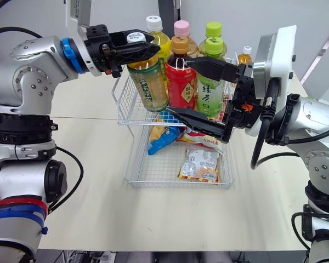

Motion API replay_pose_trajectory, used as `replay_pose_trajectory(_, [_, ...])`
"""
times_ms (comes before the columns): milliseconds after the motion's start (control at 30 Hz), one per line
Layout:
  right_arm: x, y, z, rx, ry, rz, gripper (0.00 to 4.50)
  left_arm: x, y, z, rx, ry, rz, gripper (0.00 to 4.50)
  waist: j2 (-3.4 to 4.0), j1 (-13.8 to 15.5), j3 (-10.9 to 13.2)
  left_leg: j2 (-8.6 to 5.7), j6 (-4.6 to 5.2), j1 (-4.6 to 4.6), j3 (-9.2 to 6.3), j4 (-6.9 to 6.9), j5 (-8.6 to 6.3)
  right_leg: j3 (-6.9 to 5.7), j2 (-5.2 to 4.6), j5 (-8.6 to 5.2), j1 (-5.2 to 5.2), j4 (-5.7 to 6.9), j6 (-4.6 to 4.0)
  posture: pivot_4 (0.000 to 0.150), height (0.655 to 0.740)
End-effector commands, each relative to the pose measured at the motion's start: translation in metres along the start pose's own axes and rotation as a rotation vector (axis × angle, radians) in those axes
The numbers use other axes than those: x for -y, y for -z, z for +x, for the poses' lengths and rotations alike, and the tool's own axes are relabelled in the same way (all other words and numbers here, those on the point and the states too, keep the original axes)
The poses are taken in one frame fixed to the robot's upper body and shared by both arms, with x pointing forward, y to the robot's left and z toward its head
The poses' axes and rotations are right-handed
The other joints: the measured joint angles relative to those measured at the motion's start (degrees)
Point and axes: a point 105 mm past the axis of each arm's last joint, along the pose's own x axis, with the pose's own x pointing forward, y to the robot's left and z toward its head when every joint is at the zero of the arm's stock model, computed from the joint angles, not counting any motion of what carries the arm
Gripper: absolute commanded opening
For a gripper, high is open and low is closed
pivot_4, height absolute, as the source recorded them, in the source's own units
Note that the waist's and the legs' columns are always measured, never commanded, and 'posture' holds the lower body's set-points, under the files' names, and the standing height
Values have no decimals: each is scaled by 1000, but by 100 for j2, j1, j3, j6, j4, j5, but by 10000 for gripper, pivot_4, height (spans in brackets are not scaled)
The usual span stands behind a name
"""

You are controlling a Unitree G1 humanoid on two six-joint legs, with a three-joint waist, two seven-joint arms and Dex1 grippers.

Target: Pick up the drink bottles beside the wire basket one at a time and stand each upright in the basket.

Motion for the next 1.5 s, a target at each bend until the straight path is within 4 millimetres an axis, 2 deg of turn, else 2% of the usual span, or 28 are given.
replay_pose_trajectory(33, [1,-10,-4,24,21,-41,45000,-4,-15,-5,36,-19,59,32753,2,0,-1,0,0,1,0,0,0,0,0,0,0,0,0,1500,7400])
replay_pose_trajectory(100, [1,-10,-5,22,21,-40,45000,-5,-16,-8,39,-19,62,38879,2,-1,-1,0,0,1,-1,1,0,0,0,0,1,2,0,1500,7400])
replay_pose_trajectory(167, [2,-10,-5,18,23,-43,45000,-5,-25,-15,74,-20,52,44430,2,-4,-1,0,1,1,-1,1,0,0,0,0,1,2,0,1500,7400])
replay_pose_trajectory(267, [6,-9,-6,10,40,-48,45000,-8,-37,-36,112,-52,45,44804,2,-15,-1,1,1,1,-1,1,0,0,1,0,0,2,0,1500,7400])
replay_pose_trajectory(400, [16,-14,-10,22,83,-55,45000,-28,-44,-78,118,-209,52,44804,5,-36,-3,4,1,4,-1,0,0,0,2,0,0,4,0,1500,7400])
replay_pose_trajectory(467, [45,-29,-20,14,128,-67,45000,-47,-38,-104,87,-366,98,44804,21,-31,-3,3,0,5,0,2,0,0,1,0,1,6,0,1500,7400])
replay_pose_trajectory(533, [64,-40,-34,11,176,-81,45000,-61,-34,-127,92,-486,104,44804,28,-6,-4,-3,2,10,7,5,1,5,-5,1,1,10,0,1500,7400])
replay_pose_trajectory(667, [82,-50,-50,11,235,-100,45000,-67,-20,-147,80,-563,101,44804,17,41,-10,1,2,7,1,5,0,-6,-4,1,4,4,0,1500,7400])
replay_pose_trajectory(767, [97,-46,-70,-18,302,-112,45000,-78,3,-165,-6,-677,159,44804,18,42,-10,-2,3,5,6,5,0,0,-6,1,4,4,0,1500,7400])
replay_pose_trajectory(833, [107,-32,-89,-76,364,-114,45000,-80,17,-177,-26,-718,152,44804,18,43,-10,0,3,5,6,4,0,0,-6,1,2,4,-1,1500,7400])
replay_pose_trajectory(900, [121,-12,-118,-156,470,-110,45000,-78,38,-193,-60,-759,133,44804,18,32,-11,0,3,5,8,3,0,1,-6,1,1,3,-1,1500,7400])
replay_pose_trajectory(1033, [135,44,-180,-337,671,-97,45000,-64,86,-214,-137,-799,80,44804,19,16,-13,1,3,8,17,2,0,8,-8,2,2,3,-1,1500,7400])
replay_pose_trajectory(1133, [127,101,-217,-509,734,-59,45000,-47,134,-220,-240,-800,37,44804,31,9,-20,2,3,12,18,3,0,10,-7,2,2,8,-1,1500,7400])
replay_pose_trajectory(1233, [111,149,-244,-607,797,-8,45000,-28,170,-218,-291,-806,-5,44804,33,-2,-23,2,3,17,22,4,0,15,-6,2,3,11,-1,1500,7400])
replay_pose_trajectory(1300, [98,175,-256,-656,835,16,45000,-14,192,-215,-329,-807,-28,44804,34,-7,-24,2,2,19,22,5,1,16,-6,2,6,15,-1,1500,7400])
replay_pose_trajectory(1367, [88,190,-258,-663,852,37,45000,-7,207,-216,-387,-818,-27,44804,35,-7,-24,2,2,20,23,4,1,19,-6,2,6,16,-1,1500,7400])
replay_pose_trajectory(1500, [84,204,-254,-643,894,50,45000,-8,213,-223,-402,-867,-37,44804,39,-22,-26,2,1,25,23,3,1,21,-3,3,6,22,-1,1500,7400])
